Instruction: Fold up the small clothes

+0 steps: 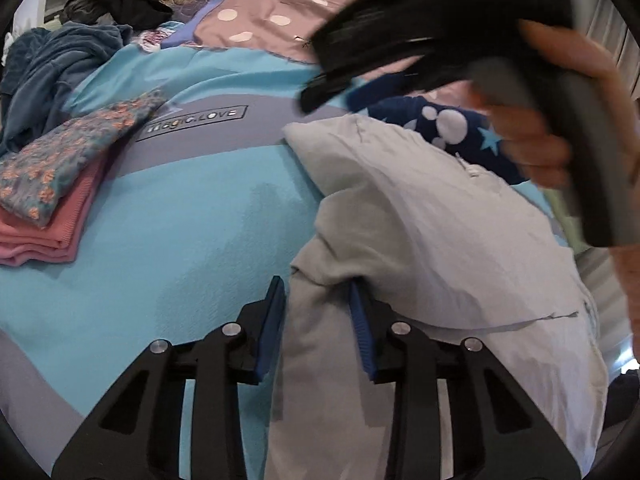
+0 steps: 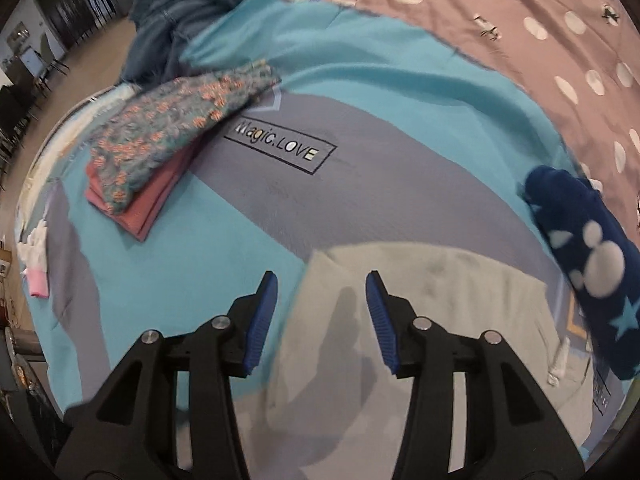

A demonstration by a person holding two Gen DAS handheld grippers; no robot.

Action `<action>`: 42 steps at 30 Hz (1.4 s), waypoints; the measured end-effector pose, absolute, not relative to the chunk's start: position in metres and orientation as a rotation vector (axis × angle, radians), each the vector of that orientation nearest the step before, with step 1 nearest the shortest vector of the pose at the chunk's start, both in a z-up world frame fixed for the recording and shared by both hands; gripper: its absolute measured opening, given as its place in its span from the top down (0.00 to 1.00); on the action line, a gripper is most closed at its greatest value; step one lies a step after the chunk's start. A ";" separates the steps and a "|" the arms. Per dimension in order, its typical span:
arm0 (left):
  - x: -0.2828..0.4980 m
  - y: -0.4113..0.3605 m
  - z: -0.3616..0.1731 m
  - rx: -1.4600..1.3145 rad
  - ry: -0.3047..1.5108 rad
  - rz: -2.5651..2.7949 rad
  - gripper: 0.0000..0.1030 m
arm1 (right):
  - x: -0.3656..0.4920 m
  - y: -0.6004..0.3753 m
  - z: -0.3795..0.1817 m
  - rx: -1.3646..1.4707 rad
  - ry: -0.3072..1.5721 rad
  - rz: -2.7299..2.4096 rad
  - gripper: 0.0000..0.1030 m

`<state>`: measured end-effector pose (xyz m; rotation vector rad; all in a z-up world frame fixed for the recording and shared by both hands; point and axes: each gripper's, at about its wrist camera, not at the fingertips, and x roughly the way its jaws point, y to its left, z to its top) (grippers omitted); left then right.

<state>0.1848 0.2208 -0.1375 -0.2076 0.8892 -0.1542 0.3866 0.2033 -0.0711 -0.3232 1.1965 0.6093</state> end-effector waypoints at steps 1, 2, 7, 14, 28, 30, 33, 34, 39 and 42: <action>0.185 0.222 -0.138 -0.216 0.886 -0.162 0.66 | 0.390 0.210 -0.076 -0.336 1.209 0.610 0.50; 0.185 0.224 -0.138 -0.234 0.881 -0.178 0.66 | 0.392 0.217 -0.081 -0.365 1.215 0.593 0.50; 0.187 0.232 -0.141 -0.297 0.877 -0.201 0.86 | 0.395 0.235 -0.090 -0.448 1.174 0.501 0.99; 0.165 0.232 -0.138 -0.294 0.914 -0.040 1.00 | 0.427 0.201 -0.088 -0.161 1.157 0.474 0.99; 0.186 0.256 -0.138 -0.419 0.822 -0.140 0.66 | 0.376 0.127 -0.068 -0.091 1.140 0.620 0.77; 0.201 0.262 -0.146 -0.519 0.825 -0.207 0.67 | 0.371 0.121 -0.081 -0.110 1.156 0.599 0.73; 0.212 0.259 -0.155 -0.581 0.877 -0.295 0.89 | 0.372 0.114 -0.098 -0.082 1.168 0.579 0.73; 0.209 0.257 -0.152 -0.602 0.875 -0.313 0.90 | 0.372 0.112 -0.100 -0.064 1.154 0.582 0.73; 0.176 0.278 -0.108 -0.584 0.735 -0.193 1.00 | 0.367 0.106 -0.089 -0.102 1.094 0.531 0.72; 0.171 0.283 -0.116 -0.446 0.734 0.010 1.00 | 0.349 0.073 -0.073 -0.040 1.049 0.510 0.64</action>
